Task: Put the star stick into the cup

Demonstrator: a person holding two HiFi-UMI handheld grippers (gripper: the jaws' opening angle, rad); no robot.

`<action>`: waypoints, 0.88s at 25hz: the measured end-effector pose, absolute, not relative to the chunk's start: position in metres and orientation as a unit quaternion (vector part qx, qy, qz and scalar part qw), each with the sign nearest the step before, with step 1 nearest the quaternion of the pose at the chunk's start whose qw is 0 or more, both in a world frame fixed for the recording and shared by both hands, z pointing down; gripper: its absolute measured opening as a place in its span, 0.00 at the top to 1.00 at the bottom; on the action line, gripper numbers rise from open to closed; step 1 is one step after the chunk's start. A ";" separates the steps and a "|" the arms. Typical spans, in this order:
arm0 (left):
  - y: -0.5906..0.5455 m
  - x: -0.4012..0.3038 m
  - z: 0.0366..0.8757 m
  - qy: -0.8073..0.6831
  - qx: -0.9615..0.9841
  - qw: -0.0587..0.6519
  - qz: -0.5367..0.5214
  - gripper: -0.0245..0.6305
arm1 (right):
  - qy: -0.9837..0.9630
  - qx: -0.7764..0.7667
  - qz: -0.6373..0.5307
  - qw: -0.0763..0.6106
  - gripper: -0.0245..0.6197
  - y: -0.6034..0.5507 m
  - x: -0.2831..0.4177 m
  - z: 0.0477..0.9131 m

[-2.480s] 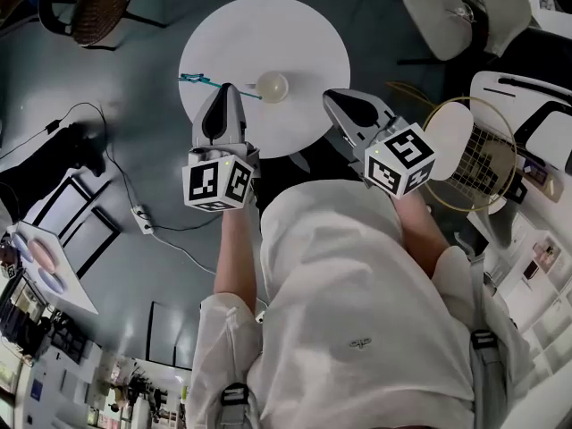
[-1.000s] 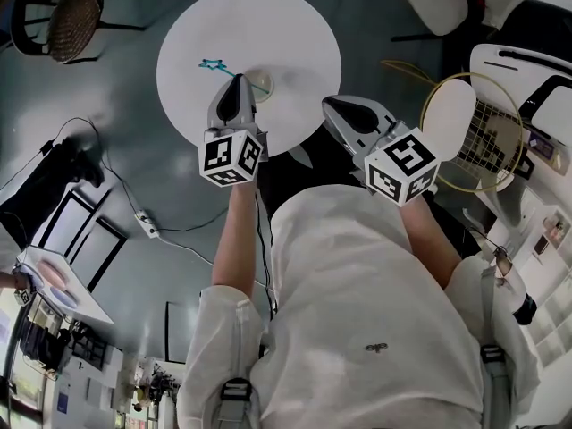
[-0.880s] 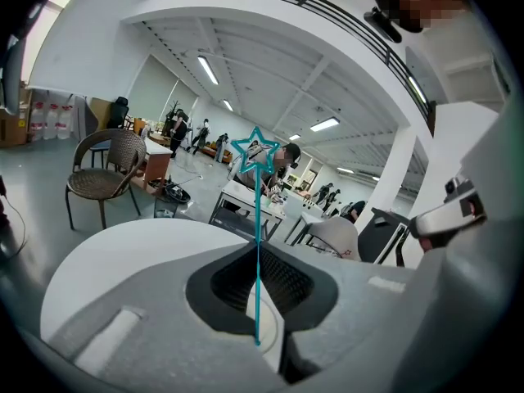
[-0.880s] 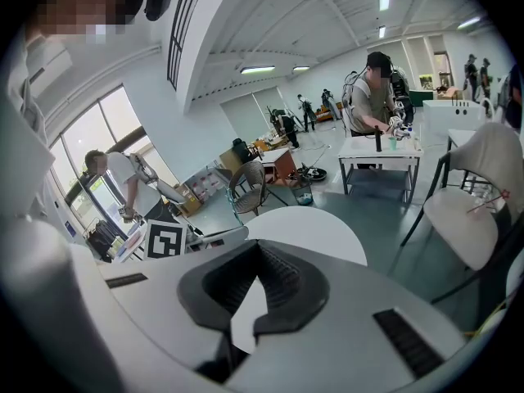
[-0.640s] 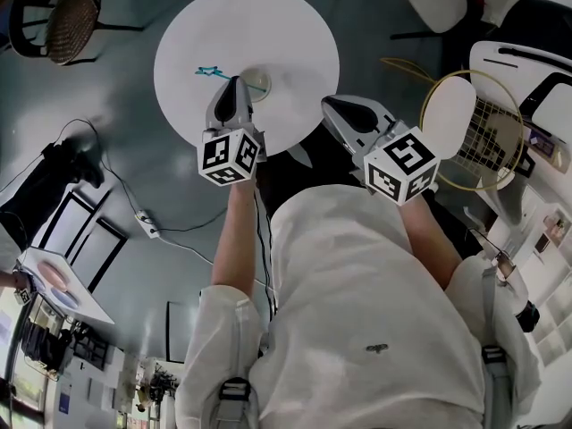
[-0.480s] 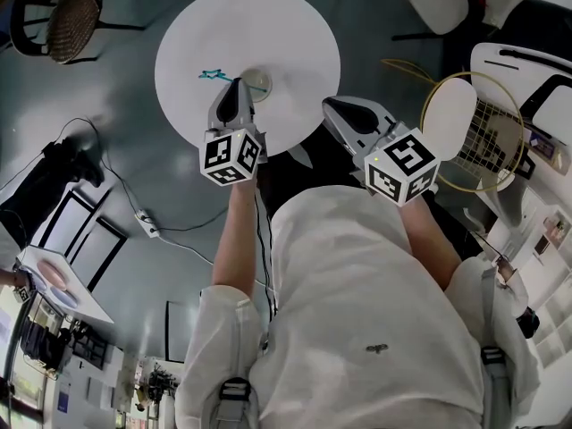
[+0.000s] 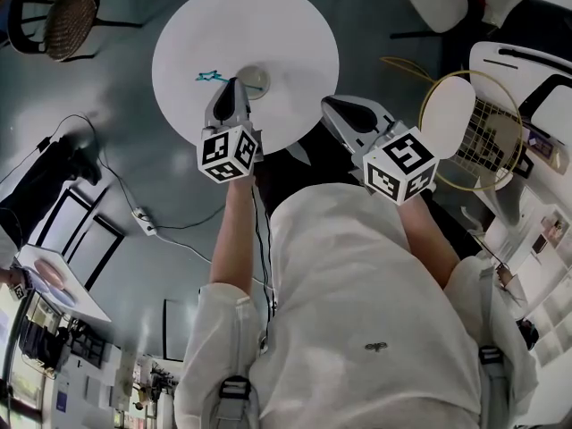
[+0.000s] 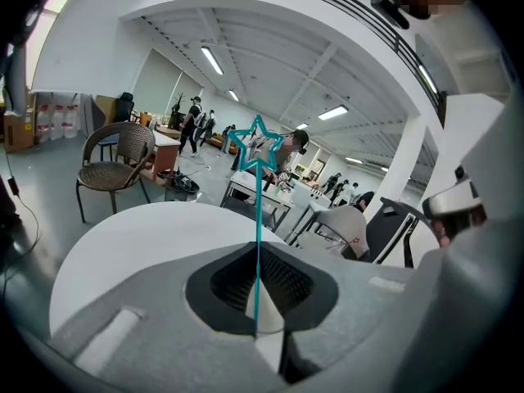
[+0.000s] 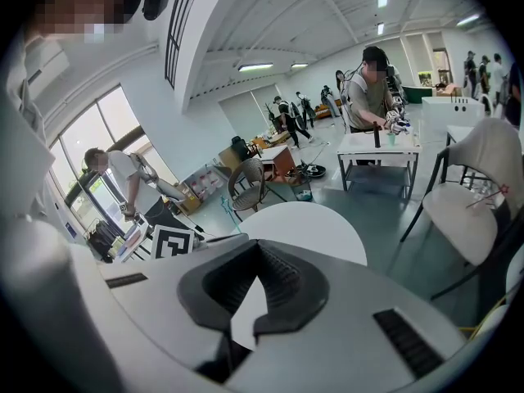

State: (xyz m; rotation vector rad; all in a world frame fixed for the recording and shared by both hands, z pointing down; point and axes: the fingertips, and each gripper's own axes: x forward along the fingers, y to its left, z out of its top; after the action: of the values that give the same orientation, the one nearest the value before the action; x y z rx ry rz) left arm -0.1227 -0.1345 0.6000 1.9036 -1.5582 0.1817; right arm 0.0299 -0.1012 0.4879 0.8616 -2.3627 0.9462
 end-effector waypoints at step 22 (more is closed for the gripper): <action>-0.136 -0.124 0.619 -0.606 0.720 0.326 0.093 0.93 | -0.856 0.312 0.342 0.228 0.95 -0.102 0.032 0.491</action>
State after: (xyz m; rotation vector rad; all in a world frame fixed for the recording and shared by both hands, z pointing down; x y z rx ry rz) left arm -0.1237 -0.1362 0.6192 1.8872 -1.5875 0.2436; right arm 0.0320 -0.1021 0.4906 0.8596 -2.3584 0.9429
